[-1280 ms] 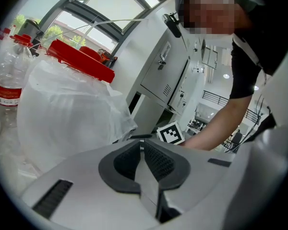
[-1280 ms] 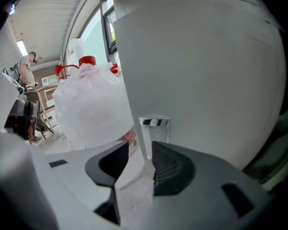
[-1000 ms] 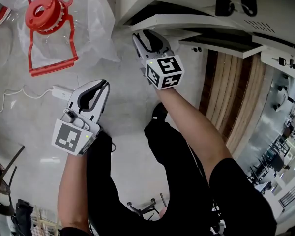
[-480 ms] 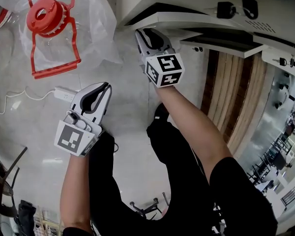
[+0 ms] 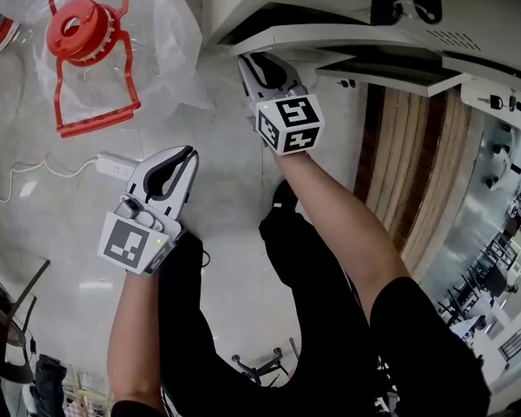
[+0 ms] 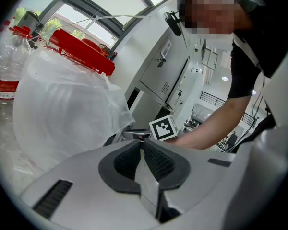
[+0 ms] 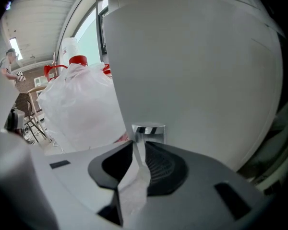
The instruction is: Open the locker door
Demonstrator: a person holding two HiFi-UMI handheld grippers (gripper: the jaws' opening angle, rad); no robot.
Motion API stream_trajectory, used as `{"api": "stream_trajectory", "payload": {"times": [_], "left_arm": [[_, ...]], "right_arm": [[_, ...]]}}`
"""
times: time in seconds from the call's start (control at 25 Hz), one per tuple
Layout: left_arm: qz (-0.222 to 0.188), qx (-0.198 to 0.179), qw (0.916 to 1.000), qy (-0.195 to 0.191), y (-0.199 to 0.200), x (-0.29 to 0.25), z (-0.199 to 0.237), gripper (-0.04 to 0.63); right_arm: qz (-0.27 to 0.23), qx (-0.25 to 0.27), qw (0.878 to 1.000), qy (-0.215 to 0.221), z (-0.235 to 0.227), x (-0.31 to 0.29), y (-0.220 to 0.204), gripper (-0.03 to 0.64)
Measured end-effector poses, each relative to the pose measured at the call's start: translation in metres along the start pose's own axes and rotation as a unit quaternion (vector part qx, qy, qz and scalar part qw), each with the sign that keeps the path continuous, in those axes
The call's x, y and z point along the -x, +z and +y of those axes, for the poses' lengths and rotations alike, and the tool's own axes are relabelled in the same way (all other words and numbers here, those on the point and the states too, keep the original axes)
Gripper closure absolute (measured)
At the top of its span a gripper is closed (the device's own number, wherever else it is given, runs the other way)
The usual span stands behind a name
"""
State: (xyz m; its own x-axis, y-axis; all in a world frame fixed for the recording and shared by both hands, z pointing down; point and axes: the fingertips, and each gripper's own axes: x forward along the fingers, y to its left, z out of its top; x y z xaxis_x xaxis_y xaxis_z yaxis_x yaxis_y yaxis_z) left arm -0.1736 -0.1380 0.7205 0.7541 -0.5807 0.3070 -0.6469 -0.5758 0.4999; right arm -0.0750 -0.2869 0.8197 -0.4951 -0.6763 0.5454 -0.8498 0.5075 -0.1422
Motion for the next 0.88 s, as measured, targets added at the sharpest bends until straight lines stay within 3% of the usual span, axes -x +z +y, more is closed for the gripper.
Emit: {"api": "stream_trajectory", "payload": {"times": [0.88], "left_arm": [[0.006, 0.003, 0.9999, -0.008, -0.01, -0.008, -0.021, 0.575]], "right_arm": [[-0.004, 0.022, 0.999, 0.027, 0.006, 0.027, -0.019, 0.528]]}}
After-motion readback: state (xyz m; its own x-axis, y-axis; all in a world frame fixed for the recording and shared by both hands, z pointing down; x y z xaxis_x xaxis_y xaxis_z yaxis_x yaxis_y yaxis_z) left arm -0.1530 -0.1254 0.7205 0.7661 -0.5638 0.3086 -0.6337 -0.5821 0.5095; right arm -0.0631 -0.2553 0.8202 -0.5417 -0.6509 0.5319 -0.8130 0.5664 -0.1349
